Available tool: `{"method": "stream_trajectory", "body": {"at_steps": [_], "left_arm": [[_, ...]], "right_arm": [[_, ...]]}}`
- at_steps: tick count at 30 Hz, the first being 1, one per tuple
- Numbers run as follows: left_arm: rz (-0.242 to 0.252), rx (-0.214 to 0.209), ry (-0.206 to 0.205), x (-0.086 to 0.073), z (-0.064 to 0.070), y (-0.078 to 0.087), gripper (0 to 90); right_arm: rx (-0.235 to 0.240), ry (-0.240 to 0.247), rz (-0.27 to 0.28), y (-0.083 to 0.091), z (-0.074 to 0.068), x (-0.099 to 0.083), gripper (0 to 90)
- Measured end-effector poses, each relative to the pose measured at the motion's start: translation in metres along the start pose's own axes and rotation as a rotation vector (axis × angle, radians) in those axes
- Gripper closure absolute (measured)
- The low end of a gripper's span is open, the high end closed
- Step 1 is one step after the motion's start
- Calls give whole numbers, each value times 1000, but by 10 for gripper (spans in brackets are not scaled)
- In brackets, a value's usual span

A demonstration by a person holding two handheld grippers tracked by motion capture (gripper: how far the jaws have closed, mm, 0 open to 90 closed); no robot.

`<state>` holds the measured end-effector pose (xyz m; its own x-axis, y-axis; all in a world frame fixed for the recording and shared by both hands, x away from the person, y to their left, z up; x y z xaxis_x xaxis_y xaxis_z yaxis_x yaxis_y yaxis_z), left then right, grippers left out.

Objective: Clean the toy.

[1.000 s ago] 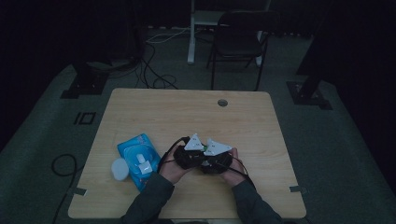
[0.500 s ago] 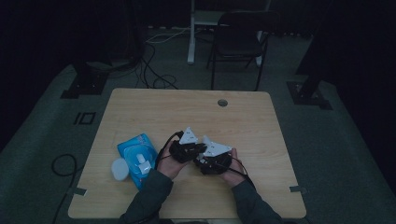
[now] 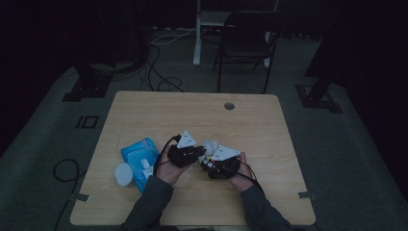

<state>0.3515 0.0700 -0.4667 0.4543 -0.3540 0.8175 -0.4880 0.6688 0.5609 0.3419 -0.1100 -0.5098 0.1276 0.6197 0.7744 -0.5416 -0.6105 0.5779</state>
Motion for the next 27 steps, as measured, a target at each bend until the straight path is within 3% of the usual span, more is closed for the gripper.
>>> {"method": "stream_trajectory", "body": {"at_steps": [5,10,15,27], "left_arm": [[-2,-13,-15,-1,7,1,843],[-19,-58,-43,0,18,-4,842],[-19,-90,-38,5,22,-7,838],[30,-153,5,15,14,11,617]], "right_arm": [[-3,-5,4,0,1,0,338],[-12,-17,4,2,4,-1,338],[-10,-24,12,3,5,-2,339],[-8,-28,21,3,6,-2,339]]}}
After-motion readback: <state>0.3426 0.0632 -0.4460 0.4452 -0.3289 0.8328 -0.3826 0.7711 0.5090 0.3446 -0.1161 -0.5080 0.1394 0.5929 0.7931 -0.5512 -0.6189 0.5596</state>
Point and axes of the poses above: each handheld gripper's, and its own axes: y roughly backward along the jaws, x roughly out of its top, z roughly to its right, the point moved 1 cm from there along -y, roughly forward along the jaws, and after that the axes turned 7 degrees about y, right-handed, at the moved point
